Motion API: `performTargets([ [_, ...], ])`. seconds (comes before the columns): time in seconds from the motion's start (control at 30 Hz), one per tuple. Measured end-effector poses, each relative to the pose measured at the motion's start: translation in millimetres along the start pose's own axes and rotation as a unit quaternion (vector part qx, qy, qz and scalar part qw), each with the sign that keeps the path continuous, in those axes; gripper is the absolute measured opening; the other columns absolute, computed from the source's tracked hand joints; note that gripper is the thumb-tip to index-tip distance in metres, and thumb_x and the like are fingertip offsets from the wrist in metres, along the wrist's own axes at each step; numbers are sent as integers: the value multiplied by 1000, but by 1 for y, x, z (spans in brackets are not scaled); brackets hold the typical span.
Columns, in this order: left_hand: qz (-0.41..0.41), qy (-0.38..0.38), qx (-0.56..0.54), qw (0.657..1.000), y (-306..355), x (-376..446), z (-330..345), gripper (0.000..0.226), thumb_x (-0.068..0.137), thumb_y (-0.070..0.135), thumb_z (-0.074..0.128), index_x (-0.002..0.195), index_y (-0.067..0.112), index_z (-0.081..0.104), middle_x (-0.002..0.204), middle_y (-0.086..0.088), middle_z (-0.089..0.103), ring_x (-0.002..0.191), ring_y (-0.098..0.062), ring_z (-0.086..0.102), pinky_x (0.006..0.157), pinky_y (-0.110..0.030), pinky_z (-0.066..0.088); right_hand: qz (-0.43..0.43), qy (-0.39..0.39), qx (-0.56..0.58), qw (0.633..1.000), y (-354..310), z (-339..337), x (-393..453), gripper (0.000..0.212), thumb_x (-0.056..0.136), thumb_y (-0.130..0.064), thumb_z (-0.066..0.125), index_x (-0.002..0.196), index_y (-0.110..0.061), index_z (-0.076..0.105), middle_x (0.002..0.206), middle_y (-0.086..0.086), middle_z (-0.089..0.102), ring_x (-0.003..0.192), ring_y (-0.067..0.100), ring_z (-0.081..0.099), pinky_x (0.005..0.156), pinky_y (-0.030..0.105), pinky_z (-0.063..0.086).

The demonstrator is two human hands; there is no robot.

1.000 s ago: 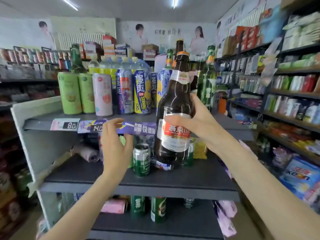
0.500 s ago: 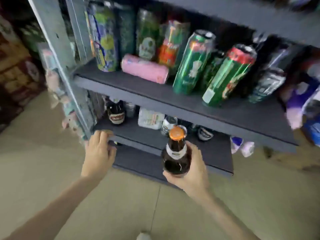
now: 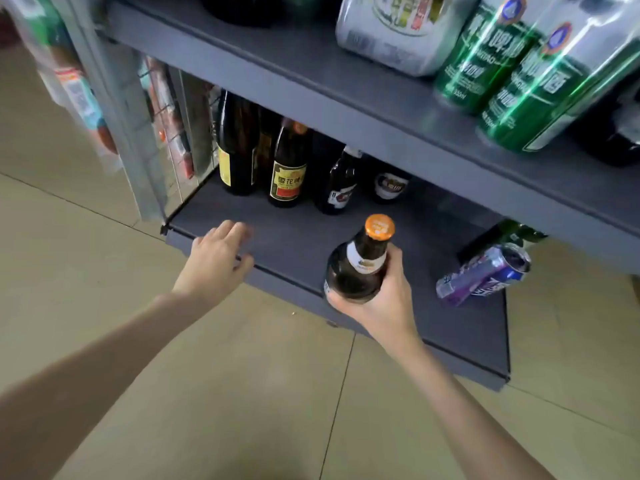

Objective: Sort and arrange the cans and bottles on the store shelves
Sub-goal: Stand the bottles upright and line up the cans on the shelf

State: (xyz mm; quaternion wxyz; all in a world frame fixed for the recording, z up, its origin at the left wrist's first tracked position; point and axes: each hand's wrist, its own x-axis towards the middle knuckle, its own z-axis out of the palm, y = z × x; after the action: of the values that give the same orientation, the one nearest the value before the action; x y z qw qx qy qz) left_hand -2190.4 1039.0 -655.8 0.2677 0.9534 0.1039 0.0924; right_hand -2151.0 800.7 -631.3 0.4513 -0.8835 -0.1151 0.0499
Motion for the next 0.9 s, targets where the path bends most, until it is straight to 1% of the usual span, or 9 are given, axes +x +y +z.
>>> performTargets([
  [0.03,-8,4,-8,1000,-4,3,9,32,81,18,47,108,4,56,100,-13,56,92,-35,56,80,-44,43,-2,11,4,1000,10,6,10,77,57,-27,86,113,-45,36,118,-5,56,107,9,55,86,22,43],
  [0.1,-18,16,-27,999,-10,7,20,29,84,9,53,112,6,55,102,-11,55,95,-34,54,84,-44,43,-7,39,14,999,24,15,28,79,56,-26,87,115,-40,36,118,-3,55,109,13,54,88,28,45],
  [0.2,-13,32,-41,999,-19,13,25,31,83,4,54,113,10,57,100,-8,55,96,-31,54,85,-44,44,6,74,37,997,38,26,54,78,56,-23,87,112,-38,34,118,-1,55,109,15,54,90,31,45],
  [0.3,-25,47,-64,997,-25,18,27,29,84,3,51,110,11,60,99,-5,55,95,-29,54,82,-43,46,28,103,61,992,45,34,78,78,57,-25,86,116,-31,36,118,-1,56,110,16,54,94,36,46],
  [0.4,-32,55,-72,995,-28,20,34,28,85,2,50,109,11,61,101,-4,54,95,-28,55,79,-36,44,25,120,77,989,46,39,104,80,60,-20,85,123,-23,37,119,-4,56,109,13,54,95,33,45],
  [0.53,-60,65,-108,990,-25,20,43,29,85,1,49,110,10,60,107,-6,54,94,-23,55,77,-28,38,20,156,78,984,47,45,132,80,61,-18,84,126,-20,37,123,-3,54,113,14,52,101,35,43],
  [0.7,-52,76,-130,987,-24,18,48,30,86,1,48,111,11,60,111,-4,53,95,-19,55,80,-31,43,9,185,73,980,56,46,155,76,61,-17,83,122,-17,37,121,0,53,113,17,52,103,37,41],
  [0.83,-60,67,-126,988,-26,16,47,31,86,0,47,113,10,60,113,-6,53,97,-21,55,82,-32,43,17,186,53,981,60,48,159,83,61,-19,82,129,-14,34,128,3,49,120,20,47,106,38,38],
  [0.9,-61,66,-129,988,-25,14,42,32,86,0,47,114,10,59,115,-6,52,95,-21,56,79,-28,41,30,169,41,984,56,46,156,88,64,-16,82,135,-13,30,135,5,44,124,21,44,109,34,34],
])
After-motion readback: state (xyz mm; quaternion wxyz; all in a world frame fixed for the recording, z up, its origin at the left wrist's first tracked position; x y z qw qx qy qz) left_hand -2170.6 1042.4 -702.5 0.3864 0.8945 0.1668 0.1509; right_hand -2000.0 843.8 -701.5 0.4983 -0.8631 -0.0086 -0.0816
